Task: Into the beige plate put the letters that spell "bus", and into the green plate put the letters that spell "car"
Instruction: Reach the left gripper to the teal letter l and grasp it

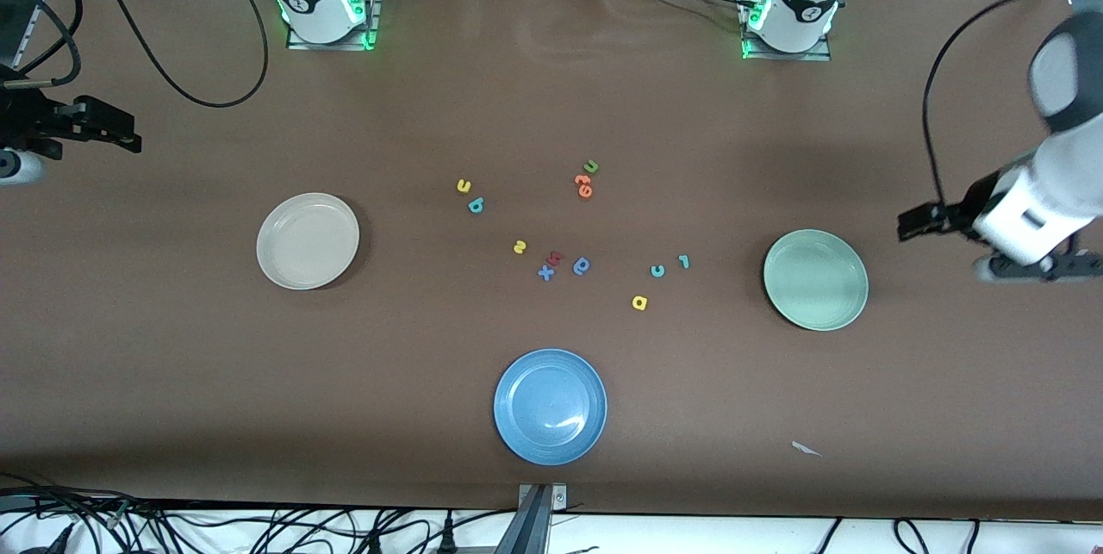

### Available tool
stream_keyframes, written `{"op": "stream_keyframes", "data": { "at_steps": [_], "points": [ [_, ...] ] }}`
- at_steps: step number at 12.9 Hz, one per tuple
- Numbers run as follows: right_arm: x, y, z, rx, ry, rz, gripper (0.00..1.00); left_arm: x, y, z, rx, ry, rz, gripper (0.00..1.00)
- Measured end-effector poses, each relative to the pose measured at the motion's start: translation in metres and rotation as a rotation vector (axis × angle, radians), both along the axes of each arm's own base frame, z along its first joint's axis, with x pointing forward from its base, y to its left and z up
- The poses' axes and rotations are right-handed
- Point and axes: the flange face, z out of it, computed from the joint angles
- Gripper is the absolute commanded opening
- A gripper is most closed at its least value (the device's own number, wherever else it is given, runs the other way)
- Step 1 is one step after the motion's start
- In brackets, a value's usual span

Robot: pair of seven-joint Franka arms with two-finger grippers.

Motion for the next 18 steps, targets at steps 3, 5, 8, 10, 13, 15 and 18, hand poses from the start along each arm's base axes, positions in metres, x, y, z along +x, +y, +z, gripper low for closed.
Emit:
{"op": "stream_keyframes", "data": {
  "at_steps": [3,5,8,10,13,15,18],
  "points": [
    [0.0,0.0,0.0,0.002,0.001,-0.001,1.0,0.025,-0.027,-0.073,-0.028,0.032,-0.024,1.0],
    [0.0,-0.001,0.0,0.011,0.0,-0.004,1.0,0.032,-0.053,-0.087,-0.085,0.015,0.004,1.0],
    [0.0,-0.008,0.0,0.014,-0.001,-0.017,1.0,0.032,-0.131,-0.129,-0.065,-0.008,0.093,1.0],
    [0.0,-0.01,0.0,0.014,-0.003,-0.02,1.0,0.019,-0.192,-0.17,-0.045,-0.024,0.107,1.0],
    [0.002,-0.01,-0.001,0.013,-0.012,-0.021,1.0,-0.008,-0.248,-0.203,-0.036,-0.028,0.099,1.0],
    [0.003,-0.01,-0.001,0.013,-0.016,-0.022,1.0,-0.023,-0.258,-0.225,-0.037,-0.042,0.084,0.99],
    [0.003,-0.009,-0.001,0.02,-0.016,-0.021,1.0,-0.047,-0.259,-0.255,-0.024,-0.023,0.07,0.87]
  ]
}}
